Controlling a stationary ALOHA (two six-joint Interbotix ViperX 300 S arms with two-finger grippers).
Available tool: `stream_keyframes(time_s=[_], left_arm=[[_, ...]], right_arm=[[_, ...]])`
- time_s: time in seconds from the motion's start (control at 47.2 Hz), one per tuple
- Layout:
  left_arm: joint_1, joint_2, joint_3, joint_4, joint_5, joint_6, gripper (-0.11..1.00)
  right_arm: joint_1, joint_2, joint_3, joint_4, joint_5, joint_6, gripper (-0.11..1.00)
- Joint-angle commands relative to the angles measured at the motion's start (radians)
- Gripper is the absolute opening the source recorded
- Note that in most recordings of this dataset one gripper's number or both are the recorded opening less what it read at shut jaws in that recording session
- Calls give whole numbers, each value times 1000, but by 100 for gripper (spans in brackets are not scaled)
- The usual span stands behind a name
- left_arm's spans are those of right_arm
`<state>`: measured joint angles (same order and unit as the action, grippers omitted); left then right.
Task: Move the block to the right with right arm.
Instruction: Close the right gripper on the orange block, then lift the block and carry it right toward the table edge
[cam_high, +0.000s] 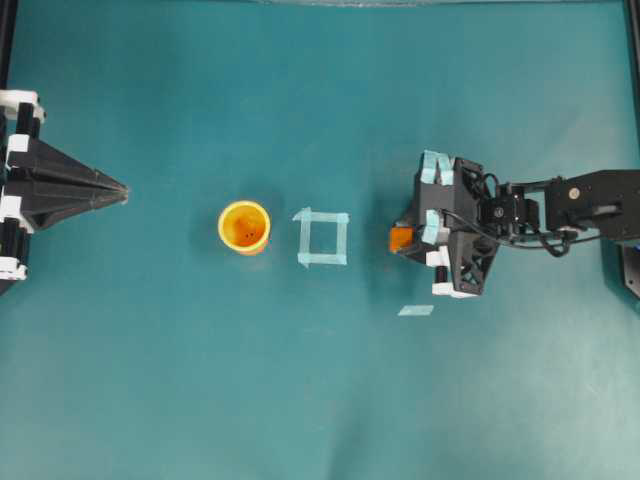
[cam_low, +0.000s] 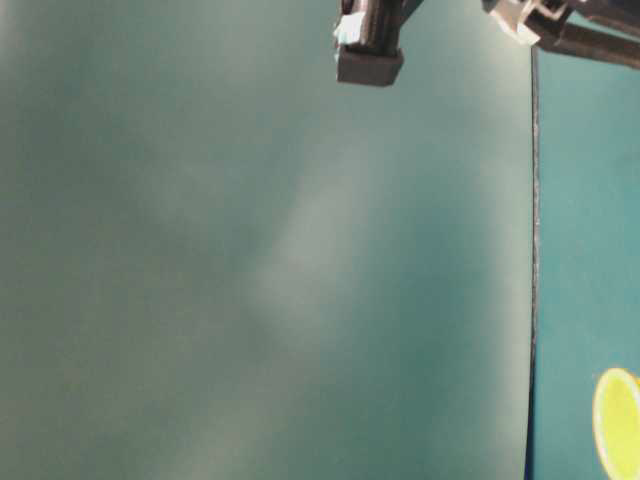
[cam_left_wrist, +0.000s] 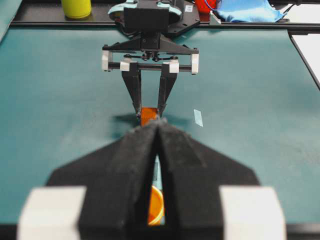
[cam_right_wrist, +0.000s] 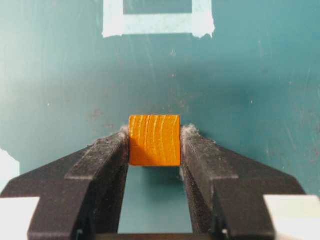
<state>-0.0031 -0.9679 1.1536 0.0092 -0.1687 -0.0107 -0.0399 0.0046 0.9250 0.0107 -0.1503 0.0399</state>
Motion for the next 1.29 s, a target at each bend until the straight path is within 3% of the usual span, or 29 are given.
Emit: stream_keyframes(time_s=[0.0,0.636,1.018,1.272], left_arm=[[-2,2,-29,2,-5,2,0],[-2,-25,-35,2,-5,-6,0],[-2,-43,-38,2,-2,-6,0],[-2,-43,-38,3,-2,-6,0]], right_arm=[[2,-35,-41,0,31,2,40],[2,-235,-170,0,403,2,40],[2,-399,-169,0,580,5,40],[2,-531,-109,0,716,6,40]])
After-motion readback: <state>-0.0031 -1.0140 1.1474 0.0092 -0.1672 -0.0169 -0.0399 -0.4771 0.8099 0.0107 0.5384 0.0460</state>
